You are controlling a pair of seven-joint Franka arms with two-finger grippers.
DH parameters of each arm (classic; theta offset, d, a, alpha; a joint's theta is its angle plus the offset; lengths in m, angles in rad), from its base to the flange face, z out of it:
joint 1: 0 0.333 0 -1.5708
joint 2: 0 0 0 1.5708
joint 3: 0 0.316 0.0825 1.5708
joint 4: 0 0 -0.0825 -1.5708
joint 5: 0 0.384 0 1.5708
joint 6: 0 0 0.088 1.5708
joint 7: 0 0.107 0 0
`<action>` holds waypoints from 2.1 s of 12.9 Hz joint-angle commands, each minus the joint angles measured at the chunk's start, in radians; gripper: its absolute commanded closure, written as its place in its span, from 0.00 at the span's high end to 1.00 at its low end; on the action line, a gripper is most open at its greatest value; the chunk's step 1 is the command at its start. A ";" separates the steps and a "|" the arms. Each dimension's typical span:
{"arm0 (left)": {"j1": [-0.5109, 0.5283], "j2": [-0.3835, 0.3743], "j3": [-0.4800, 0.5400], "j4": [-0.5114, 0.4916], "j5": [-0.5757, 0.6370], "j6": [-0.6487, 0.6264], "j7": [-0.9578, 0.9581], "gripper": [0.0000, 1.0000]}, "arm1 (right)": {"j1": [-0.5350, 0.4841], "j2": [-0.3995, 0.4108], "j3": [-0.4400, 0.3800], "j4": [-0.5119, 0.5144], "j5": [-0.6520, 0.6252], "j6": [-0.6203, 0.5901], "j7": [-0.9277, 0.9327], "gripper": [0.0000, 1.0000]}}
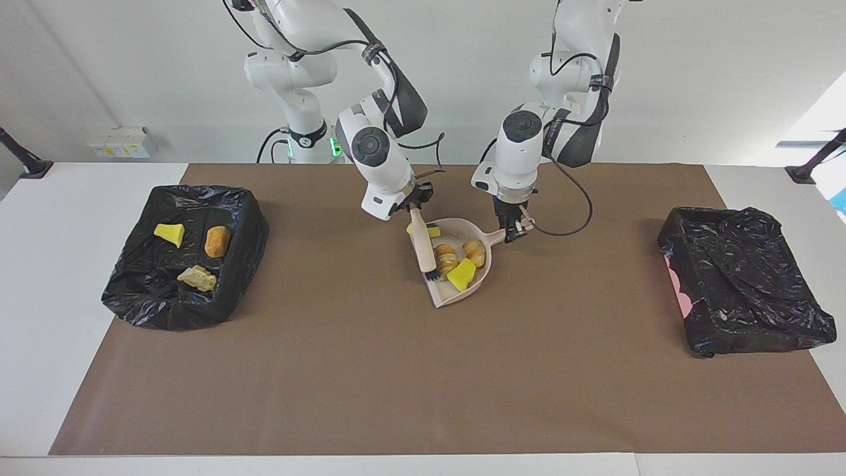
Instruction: Sweep and dump trash in bin
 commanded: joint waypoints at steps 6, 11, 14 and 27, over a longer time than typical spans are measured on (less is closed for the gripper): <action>0.006 -0.005 0.011 -0.026 -0.013 0.032 0.047 0.00 | -0.048 0.005 -0.007 0.213 -0.015 -0.196 -0.020 0.00; 0.016 -0.020 0.063 0.006 -0.016 0.011 0.177 0.00 | -0.131 -0.021 -0.010 0.233 -0.113 -0.350 -0.018 0.00; 0.016 -0.087 0.144 0.011 -0.022 -0.058 0.326 0.00 | -0.142 -0.051 -0.007 0.212 -0.244 -0.417 0.004 0.00; 0.018 -0.113 0.808 0.392 -0.163 -0.391 1.099 0.00 | 0.275 -0.004 0.000 0.026 -0.250 -0.097 0.572 0.00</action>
